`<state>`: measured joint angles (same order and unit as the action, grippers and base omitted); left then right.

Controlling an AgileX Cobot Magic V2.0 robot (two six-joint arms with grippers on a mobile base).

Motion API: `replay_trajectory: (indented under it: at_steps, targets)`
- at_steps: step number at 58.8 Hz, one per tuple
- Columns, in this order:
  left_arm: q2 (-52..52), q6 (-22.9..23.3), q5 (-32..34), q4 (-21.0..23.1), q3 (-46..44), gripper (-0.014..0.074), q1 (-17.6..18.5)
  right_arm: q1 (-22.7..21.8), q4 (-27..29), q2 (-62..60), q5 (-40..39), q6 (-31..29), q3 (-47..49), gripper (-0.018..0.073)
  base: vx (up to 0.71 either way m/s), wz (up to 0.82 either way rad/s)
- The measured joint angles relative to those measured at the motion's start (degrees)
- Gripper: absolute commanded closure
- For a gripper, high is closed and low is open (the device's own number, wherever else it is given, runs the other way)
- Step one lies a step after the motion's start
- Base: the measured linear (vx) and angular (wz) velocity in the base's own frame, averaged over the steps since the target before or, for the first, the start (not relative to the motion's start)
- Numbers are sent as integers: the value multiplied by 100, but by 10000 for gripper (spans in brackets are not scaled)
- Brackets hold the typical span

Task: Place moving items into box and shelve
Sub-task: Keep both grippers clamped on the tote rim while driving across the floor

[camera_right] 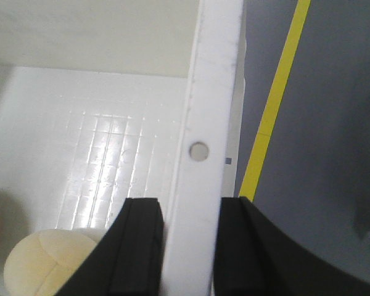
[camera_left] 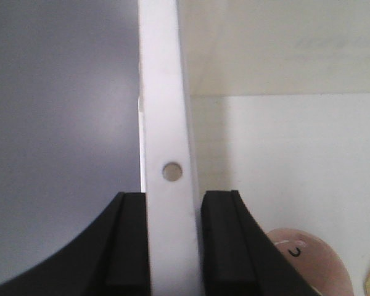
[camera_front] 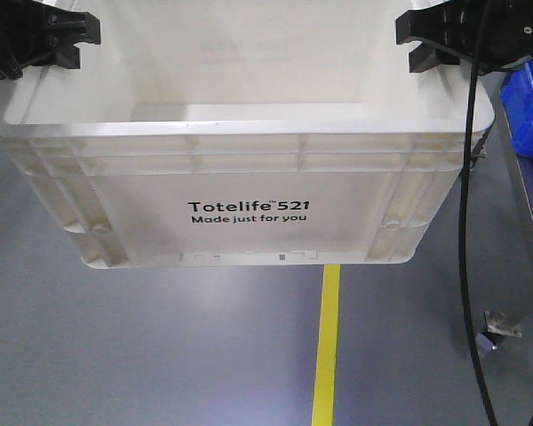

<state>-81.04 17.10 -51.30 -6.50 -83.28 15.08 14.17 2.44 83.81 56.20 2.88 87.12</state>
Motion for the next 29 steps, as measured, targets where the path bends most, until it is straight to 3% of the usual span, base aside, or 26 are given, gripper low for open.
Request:
replay_trajectory:
  at_steps: [29]
  targets:
    - [0, 0, 0, 6, 0, 619, 0, 0, 0, 0, 0, 0, 0, 572, 63, -3]
